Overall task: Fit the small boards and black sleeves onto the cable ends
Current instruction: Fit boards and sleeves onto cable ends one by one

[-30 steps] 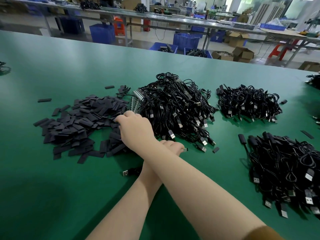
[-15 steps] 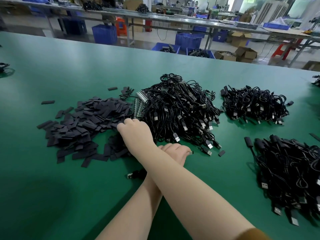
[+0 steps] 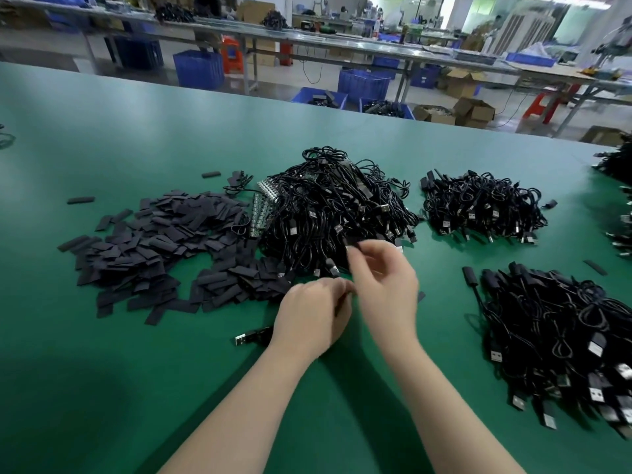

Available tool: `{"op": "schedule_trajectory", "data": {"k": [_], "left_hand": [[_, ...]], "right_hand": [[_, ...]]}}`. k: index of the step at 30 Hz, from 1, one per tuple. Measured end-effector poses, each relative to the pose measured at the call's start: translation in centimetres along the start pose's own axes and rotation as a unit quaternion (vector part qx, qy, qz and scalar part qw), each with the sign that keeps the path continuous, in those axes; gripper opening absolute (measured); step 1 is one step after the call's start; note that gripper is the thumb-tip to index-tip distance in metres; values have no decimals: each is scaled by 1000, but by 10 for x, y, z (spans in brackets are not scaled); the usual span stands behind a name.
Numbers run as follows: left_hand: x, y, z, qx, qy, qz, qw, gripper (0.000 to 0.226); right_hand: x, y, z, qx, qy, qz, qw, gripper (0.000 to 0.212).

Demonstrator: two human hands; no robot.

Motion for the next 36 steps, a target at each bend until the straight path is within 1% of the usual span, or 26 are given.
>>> {"op": "schedule_trajectory", "data": {"k": [2,5,7,11,13,16,20,27,29,32,36], "left_hand": [[-2,4,-1,4,15,24,1000,25],[-2,8,1,16,18,26,999,26],[-2,6,1,15,18,26,999,25],[-2,11,4,33,25,18,999,19],[-3,13,6,33,48,27,998,23],[-5,17,7,25,79,57,995,35],[-6,23,10,37,105,55,992,30],[-10,22,9,7,124,79,989,28],[-10,21,9,-26,113,109,987,26],[-9,17,9,-76,73,163,981,26],[-9,13,8,-109,41,198,973,24]], "right_hand": [[-25,17,-4,45,25,22,998,23],[-46,38,-3,142,25,-2,990,25],[-52,46,-2,185,25,-22,982,21],[-52,47,2,222,18,-63,973,12],[-51,46,3,232,15,-88,969,13],[-51,44,4,232,-3,-117,966,21],[-50,41,9,205,-51,-101,972,24],[-50,37,12,158,-69,-63,983,31],[-50,36,13,155,-74,-69,983,30],[-50,34,13,149,-89,-77,982,31],[-51,35,10,145,-109,-69,981,28]]}}
Point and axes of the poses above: each hand's wrist, its own z-axis away from the middle knuckle, its own x-axis out of the palm, y = z × x, the point moved 1 cm from there along -z, towards the middle knuckle, and after that the axes turned 14 degrees about y, right-handed, at the moved point
